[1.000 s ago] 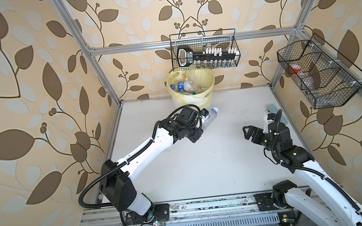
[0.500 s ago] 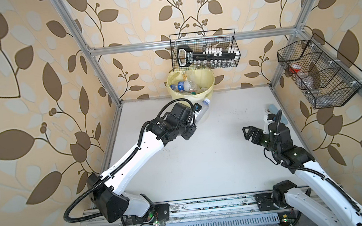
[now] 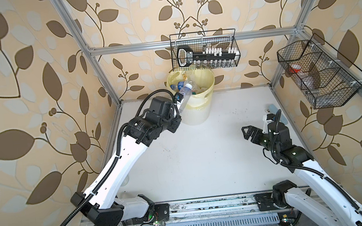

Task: Throw the plastic bottles in the bin
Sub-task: Throw the plastic bottle into the trash bin.

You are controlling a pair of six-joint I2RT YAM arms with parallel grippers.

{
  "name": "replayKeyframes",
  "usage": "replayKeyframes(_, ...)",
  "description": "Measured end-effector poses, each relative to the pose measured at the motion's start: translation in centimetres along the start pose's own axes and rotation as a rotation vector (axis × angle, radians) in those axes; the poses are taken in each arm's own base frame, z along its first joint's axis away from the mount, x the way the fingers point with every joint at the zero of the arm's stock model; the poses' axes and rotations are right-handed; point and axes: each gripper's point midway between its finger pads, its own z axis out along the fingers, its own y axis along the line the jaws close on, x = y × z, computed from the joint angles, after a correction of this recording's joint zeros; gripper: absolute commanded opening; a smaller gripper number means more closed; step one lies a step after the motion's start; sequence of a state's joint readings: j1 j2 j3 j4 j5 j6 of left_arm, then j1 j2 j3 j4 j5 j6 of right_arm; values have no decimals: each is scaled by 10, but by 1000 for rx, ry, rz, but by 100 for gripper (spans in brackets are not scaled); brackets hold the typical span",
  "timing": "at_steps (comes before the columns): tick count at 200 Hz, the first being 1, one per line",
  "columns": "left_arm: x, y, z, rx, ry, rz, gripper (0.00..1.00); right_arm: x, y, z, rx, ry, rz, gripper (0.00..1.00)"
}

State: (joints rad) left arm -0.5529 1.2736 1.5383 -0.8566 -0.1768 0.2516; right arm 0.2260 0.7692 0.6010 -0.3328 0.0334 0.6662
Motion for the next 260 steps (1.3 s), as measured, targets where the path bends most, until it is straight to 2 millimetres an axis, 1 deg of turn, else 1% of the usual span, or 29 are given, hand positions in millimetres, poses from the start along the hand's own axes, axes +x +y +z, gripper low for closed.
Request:
replayKeyframes(26,13,14,-13,-38,-3,-28,39,-1,1,2,-4,-1,5,100)
replayKeyframes(45,22,16,-18,-45,-1,-42,39,0,2,6,-5,8,11,100)
replayKeyframes(58,26,17,-18,-47,7,-50,39,1,2,8,-7,14,14,100)
replayKeyframes(96,25,12,-14,-20,16,-57,39,1,5,9,-19,13,19,100)
replayKeyframes(110,18,9,-10,3,16,-58,40,1,5,10,-20,12,21,100)
replayKeyframes(120,8,7,-4,21,12,-60,41,2,4,10,-19,14,22,100)
replayKeyframes(133,-12,5,4,49,-1,-65,43,3,3,11,-17,15,22,100)
replayKeyframes(148,-42,4,18,78,-18,-75,47,5,2,11,-15,18,21,100)
replayKeyframes(151,-50,4,20,84,-27,-80,48,5,2,12,-14,18,21,100)
replayKeyframes(156,-63,4,29,92,-36,-85,51,5,1,12,-13,19,21,100)
replayKeyframes(161,-75,3,37,101,-40,-85,55,6,1,12,-13,20,21,100)
replayKeyframes(165,-87,4,41,108,-51,-90,61,6,1,12,-12,21,21,100)
replayKeyframes(169,-99,4,49,113,-56,-95,70,6,1,13,-11,22,21,100)
replayKeyframes(171,-106,4,52,118,-66,-97,78,6,1,13,-11,22,21,100)
replayKeyframes(173,-112,4,58,118,-70,-89,83,6,1,13,-11,22,21,100)
replayKeyframes(176,-120,4,63,124,-80,-94,94,6,1,14,-10,23,21,100)
replayKeyframes(178,-127,5,66,123,-90,-99,98,6,1,14,-10,24,21,100)
replayKeyframes(189,-158,8,89,115,-140,-107,99,8,0,17,-5,31,21,100)
replayKeyframes(196,-169,9,103,107,-162,-113,99,9,-1,18,-2,35,21,100)
replayKeyframes(199,-170,9,109,106,-164,-116,99,9,-1,18,0,37,21,100)
replayKeyframes(204,-170,8,117,103,-159,-115,99,9,-1,18,0,38,21,100)
replayKeyframes(211,-165,7,127,97,-134,-114,99,9,-1,18,0,39,21,100)
replayKeyframes(217,-155,6,136,90,-97,-111,99,9,-1,18,-2,39,21,100)
replayKeyframes(230,-134,8,145,73,-32,-110,99,9,0,18,-5,37,21,100)
replayKeyframes(240,-117,9,144,63,12,-109,99,8,0,17,-6,34,21,100)
replayKeyframes(243,-114,10,142,56,14,-114,99,8,0,16,-7,33,20,100)
replayKeyframes(251,-111,16,134,38,7,-116,99,7,1,16,-10,30,20,100)
replayKeyframes(260,-111,25,117,19,-5,-126,99,7,1,15,-12,28,19,100)
